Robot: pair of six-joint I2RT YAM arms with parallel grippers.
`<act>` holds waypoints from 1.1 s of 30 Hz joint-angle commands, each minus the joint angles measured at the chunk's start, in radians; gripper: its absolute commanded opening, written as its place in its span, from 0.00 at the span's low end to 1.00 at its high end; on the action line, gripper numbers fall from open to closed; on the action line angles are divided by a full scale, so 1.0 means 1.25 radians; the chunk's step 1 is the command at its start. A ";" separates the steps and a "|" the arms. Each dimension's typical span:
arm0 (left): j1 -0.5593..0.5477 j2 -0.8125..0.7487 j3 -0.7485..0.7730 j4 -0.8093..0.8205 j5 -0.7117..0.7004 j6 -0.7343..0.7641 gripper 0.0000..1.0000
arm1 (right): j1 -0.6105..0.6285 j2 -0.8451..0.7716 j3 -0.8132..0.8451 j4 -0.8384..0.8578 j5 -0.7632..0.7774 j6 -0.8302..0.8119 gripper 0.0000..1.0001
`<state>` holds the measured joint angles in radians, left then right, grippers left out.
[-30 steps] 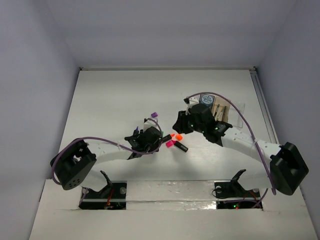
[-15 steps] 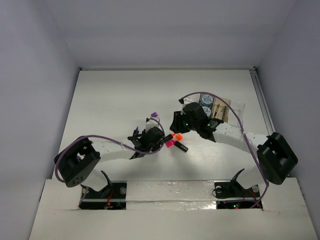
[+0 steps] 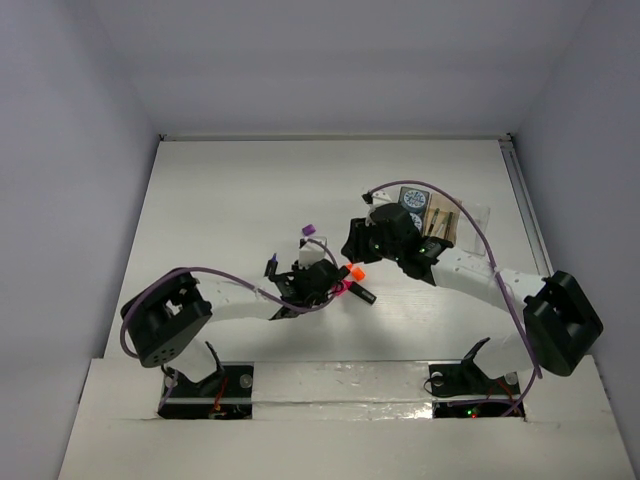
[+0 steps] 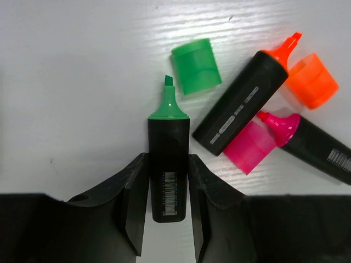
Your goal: Sort the stationery into containers
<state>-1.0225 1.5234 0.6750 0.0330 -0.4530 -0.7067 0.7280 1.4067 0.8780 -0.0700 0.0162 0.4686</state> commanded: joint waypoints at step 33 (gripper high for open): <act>0.144 -0.594 -0.070 -0.017 0.194 0.117 0.00 | 0.092 0.393 0.301 -0.166 0.104 -0.041 0.56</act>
<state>-0.8528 0.8013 0.5991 -0.0299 -0.2306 -0.5907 0.8146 1.8881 1.1965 -0.2226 0.0849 0.4335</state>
